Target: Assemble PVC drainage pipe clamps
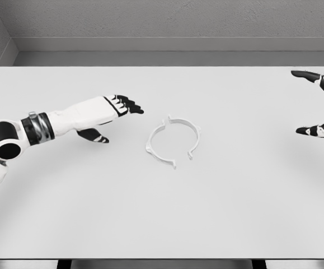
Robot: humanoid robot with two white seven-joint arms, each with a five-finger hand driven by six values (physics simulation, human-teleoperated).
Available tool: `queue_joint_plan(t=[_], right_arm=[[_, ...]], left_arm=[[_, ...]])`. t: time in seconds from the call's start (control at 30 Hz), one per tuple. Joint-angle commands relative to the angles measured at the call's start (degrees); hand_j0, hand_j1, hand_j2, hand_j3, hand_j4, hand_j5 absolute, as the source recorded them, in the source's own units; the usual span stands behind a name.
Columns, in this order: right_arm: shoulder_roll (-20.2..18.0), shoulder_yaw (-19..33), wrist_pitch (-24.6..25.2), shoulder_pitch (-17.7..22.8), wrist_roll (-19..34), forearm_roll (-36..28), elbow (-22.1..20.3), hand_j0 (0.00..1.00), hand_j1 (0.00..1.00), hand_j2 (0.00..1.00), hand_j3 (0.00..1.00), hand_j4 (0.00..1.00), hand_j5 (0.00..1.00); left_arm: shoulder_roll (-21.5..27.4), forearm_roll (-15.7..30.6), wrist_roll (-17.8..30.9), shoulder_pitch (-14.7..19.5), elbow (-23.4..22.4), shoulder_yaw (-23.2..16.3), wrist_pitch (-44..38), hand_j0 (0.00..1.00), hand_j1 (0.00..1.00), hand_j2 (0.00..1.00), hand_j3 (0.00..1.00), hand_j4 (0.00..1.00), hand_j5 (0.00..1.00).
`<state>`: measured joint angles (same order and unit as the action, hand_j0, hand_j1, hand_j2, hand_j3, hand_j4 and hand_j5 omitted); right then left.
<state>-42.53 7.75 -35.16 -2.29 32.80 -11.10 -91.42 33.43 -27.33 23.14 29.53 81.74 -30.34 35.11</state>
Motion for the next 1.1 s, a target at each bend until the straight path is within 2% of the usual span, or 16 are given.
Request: queue_joint_plan(t=[0.0,0.17,0.37,0.77,1.07], right_arm=[[0.4,0.5,0.2,0.2,0.0,-0.3,-1.0,1.0,1.0,1.0,1.0,1.0,1.0],[2.4,0.5,0.2,1.1,0.2,7.3,-0.7,1.0,1.0,1.0,1.0,1.0,1.0],[3.4,0.4,0.2,1.2,0.0,7.1,-0.4,1.0,1.0,1.0,1.0,1.0,1.0],[3.5,0.3,0.2,1.1,0.0,7.1,-0.3,1.0,1.0,1.0,1.0,1.0,1.0],[3.6,0.3,0.2,1.0,0.0,7.1,-0.3,1.0,1.0,1.0,1.0,1.0,1.0]], left_arm=[[-0.2,0.4,0.0,0.0,1.4,-0.9,-0.1,1.0,1.0,1.0,1.0,1.0,1.0],[-0.7,0.4,0.0,-0.4,4.0,-1.8,-0.1,1.0,1.0,1.0,1.0,1.0,1.0],[-1.8,-0.1,0.1,-0.5,4.0,-2.5,-0.1,1.0,1.0,1.0,1.0,1.0,1.0],[-8.0,-5.1,0.1,-0.4,3.9,-4.1,-0.1,1.0,1.0,1.0,1.0,1.0,1.0],[-8.1,-6.1,0.1,0.0,2.0,-5.2,-0.1,1.0,1.0,1.0,1.0,1.0,1.0]])
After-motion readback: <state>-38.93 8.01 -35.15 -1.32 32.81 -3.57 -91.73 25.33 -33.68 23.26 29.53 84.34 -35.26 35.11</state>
